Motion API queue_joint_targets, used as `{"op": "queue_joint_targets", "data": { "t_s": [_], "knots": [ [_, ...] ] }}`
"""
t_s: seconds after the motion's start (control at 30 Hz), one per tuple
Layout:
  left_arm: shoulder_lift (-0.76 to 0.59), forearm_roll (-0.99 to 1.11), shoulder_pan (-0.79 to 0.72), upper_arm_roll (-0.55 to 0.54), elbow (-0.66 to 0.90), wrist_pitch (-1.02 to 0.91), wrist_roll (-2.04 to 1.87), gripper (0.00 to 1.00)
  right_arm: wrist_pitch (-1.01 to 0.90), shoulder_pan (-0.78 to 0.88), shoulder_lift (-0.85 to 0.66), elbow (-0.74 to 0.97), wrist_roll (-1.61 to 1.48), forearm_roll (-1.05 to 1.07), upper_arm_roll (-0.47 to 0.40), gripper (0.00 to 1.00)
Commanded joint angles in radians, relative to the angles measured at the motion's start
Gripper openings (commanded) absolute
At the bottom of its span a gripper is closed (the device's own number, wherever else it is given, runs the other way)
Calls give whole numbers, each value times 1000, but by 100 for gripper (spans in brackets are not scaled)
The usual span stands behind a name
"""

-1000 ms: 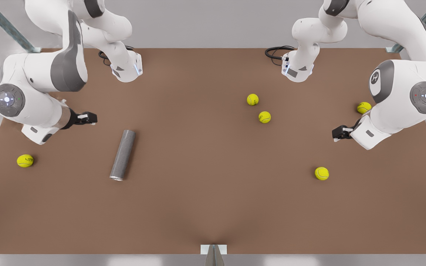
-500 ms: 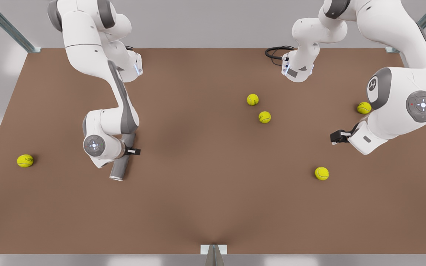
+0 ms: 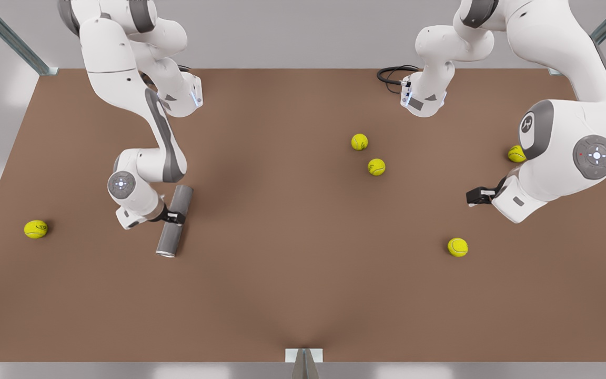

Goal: Put the tennis tube upright

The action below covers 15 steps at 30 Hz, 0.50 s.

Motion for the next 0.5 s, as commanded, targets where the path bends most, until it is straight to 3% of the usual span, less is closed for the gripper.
{"op": "queue_joint_targets", "data": {
  "t_s": [0.0,0.47],
  "knots": [
    [0,0,0,0,0,-1,-52,100,47,1,9,-1,-130,1,-1,100],
    [12,-1,0,-2,0,1,-58,100,46,7,131,9,-127,1,2,100]
  ]
}}
